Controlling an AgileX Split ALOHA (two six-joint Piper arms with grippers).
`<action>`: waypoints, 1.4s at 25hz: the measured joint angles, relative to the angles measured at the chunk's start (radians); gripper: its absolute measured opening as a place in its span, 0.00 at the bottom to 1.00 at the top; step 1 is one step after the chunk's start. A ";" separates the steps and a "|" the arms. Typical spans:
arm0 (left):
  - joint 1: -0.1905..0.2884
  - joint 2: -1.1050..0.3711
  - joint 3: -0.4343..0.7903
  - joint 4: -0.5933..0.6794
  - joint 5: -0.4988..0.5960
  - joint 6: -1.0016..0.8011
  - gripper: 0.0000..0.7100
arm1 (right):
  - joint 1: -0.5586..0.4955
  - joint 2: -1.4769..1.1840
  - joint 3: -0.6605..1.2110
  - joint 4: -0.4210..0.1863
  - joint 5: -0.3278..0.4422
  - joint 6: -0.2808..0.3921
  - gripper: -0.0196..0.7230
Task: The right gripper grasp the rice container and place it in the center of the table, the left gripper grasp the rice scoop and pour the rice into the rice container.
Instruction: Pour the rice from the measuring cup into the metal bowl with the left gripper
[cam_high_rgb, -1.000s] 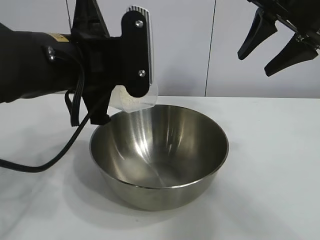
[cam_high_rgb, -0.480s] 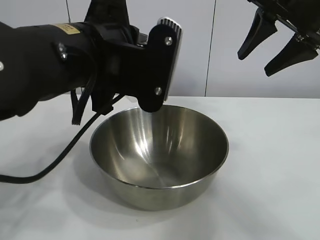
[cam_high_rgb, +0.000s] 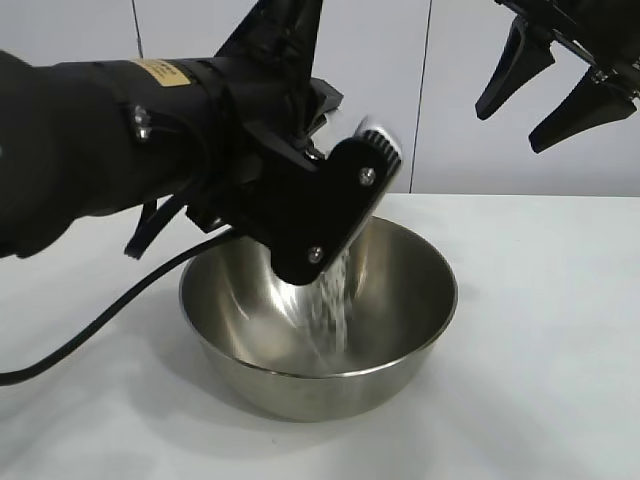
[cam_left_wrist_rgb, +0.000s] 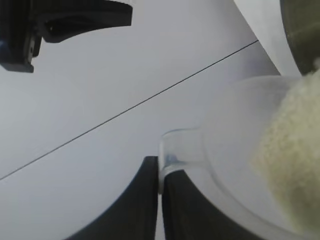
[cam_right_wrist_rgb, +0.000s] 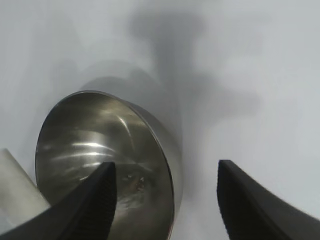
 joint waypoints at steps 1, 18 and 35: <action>0.000 0.000 0.000 0.000 0.010 0.021 0.01 | 0.000 0.000 0.000 0.000 0.000 0.000 0.58; 0.000 0.000 0.000 -0.010 0.067 0.243 0.01 | 0.000 0.000 0.000 0.000 0.000 0.000 0.58; 0.110 -0.072 -0.126 -0.613 0.202 -0.629 0.01 | 0.000 0.000 0.000 0.000 0.000 0.000 0.58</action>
